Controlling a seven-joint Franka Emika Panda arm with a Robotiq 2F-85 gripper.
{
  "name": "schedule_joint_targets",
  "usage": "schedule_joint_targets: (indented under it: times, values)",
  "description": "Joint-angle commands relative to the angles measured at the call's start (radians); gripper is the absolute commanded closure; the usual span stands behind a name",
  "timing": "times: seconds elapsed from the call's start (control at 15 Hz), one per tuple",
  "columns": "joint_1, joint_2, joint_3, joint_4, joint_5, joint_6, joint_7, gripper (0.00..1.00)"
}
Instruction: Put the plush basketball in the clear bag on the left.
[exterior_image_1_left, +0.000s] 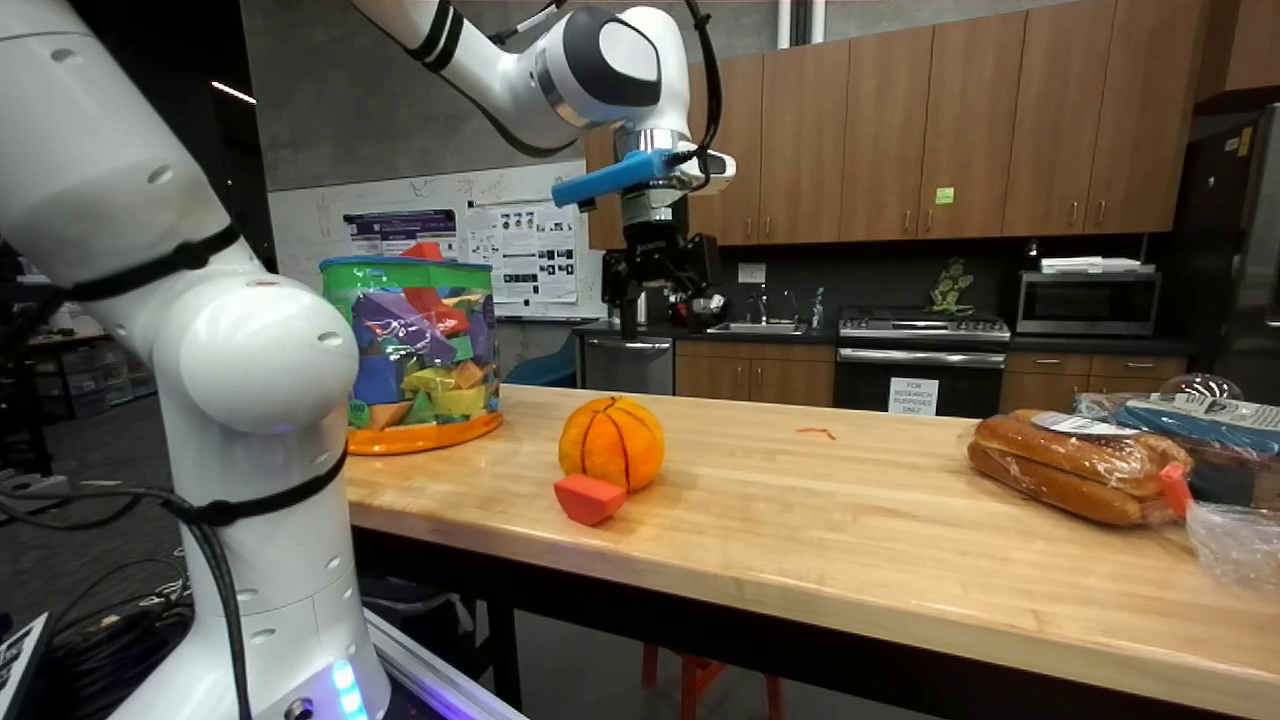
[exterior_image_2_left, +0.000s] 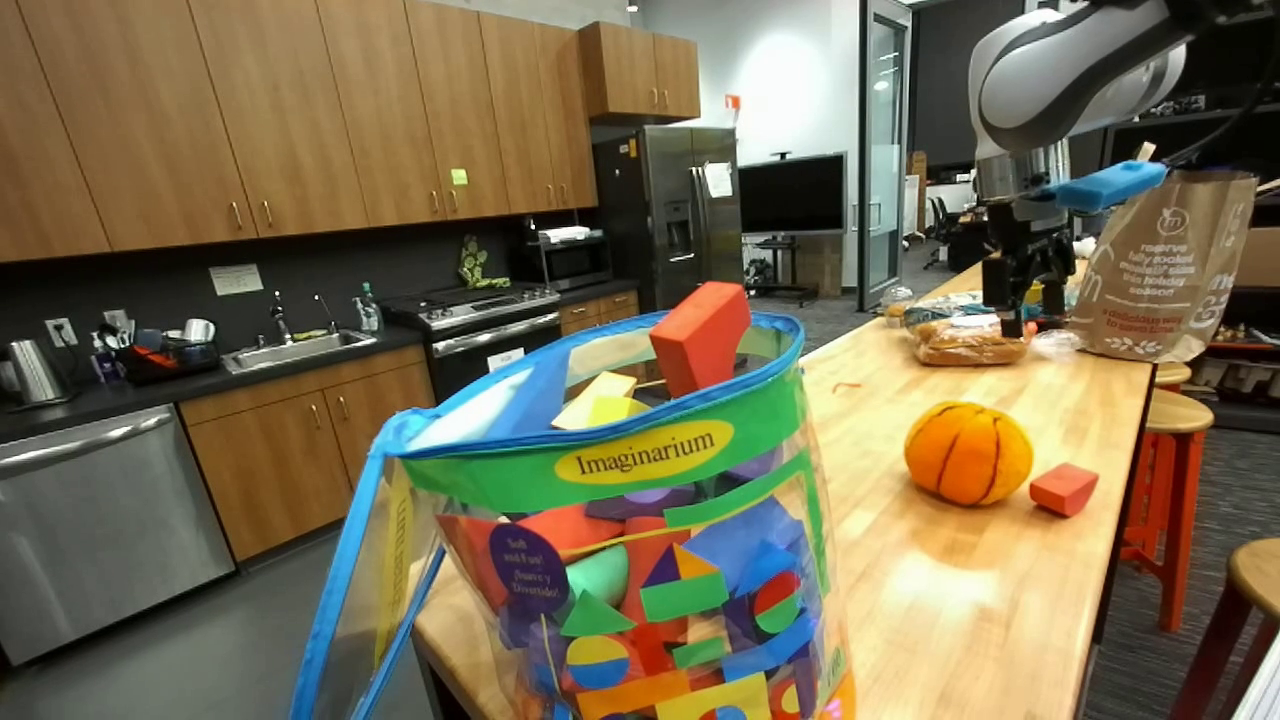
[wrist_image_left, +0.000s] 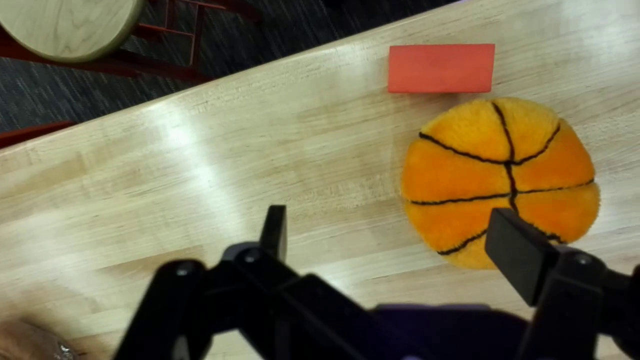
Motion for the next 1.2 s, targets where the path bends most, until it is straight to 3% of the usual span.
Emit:
schedule_joint_targets:
  times: [0.0, 0.4, 1.13]
  values:
    - [0.040, -0.031, -0.013, -0.004, 0.067, 0.008, -0.046, 0.00]
    - [0.084, -0.008, -0.018, 0.006, 0.171, -0.004, -0.111, 0.00]
    - [0.132, 0.114, -0.002, 0.030, 0.191, -0.013, -0.172, 0.00]
